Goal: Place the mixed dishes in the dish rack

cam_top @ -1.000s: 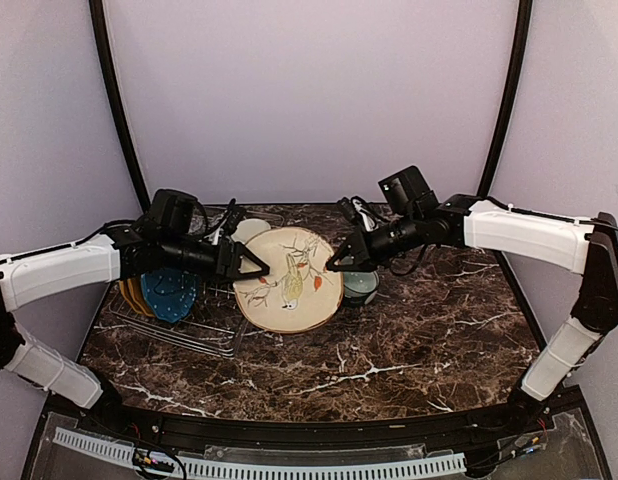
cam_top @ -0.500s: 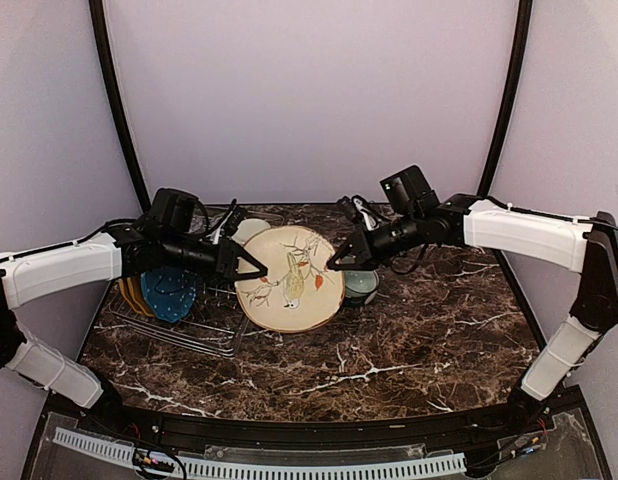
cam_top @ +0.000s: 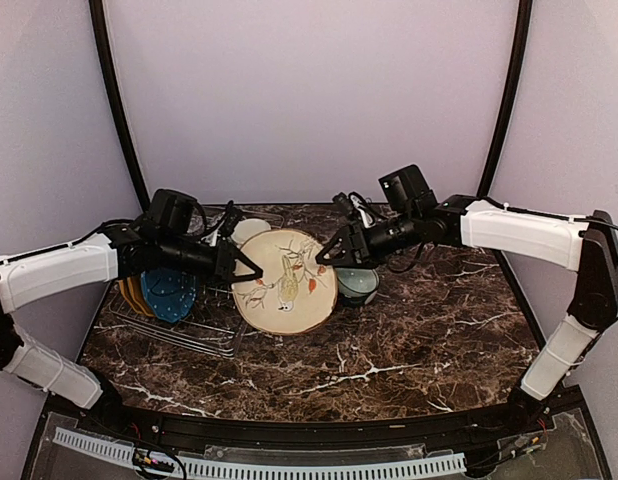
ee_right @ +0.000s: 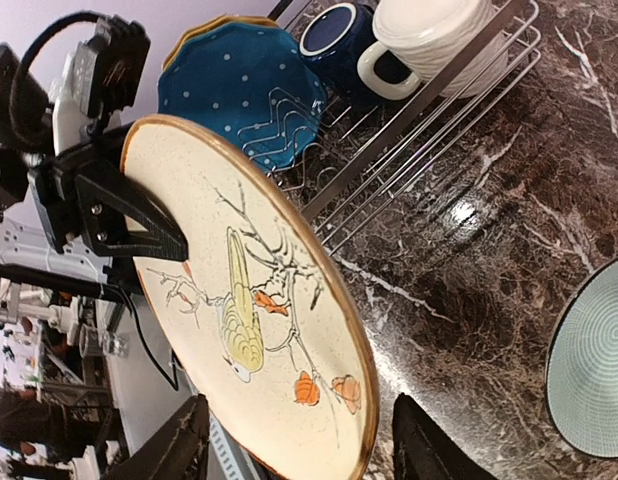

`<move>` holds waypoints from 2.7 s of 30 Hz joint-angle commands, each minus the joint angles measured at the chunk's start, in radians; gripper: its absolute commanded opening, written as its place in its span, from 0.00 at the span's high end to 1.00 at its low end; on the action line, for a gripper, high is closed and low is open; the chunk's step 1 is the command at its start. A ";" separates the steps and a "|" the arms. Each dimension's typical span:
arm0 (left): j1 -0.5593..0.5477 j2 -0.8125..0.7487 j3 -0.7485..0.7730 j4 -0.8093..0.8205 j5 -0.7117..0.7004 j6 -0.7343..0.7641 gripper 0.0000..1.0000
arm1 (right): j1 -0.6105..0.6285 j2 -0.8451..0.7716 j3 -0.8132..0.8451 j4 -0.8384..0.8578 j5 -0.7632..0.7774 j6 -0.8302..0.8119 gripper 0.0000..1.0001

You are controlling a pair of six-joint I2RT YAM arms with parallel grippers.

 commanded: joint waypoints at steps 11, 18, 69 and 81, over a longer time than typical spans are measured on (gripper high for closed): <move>0.082 -0.229 0.246 -0.385 -0.388 0.227 0.99 | 0.006 -0.005 0.009 0.022 0.034 -0.027 0.23; 0.082 -0.239 0.432 -0.682 -0.744 0.300 0.99 | 0.006 0.014 0.015 0.021 0.033 -0.025 0.23; 0.049 0.024 0.370 -0.856 -1.050 0.297 0.99 | 0.006 0.049 -0.012 0.037 0.021 -0.024 0.24; 0.049 0.098 0.288 -0.812 -1.072 0.291 0.94 | 0.006 0.048 -0.030 0.044 0.021 -0.022 0.24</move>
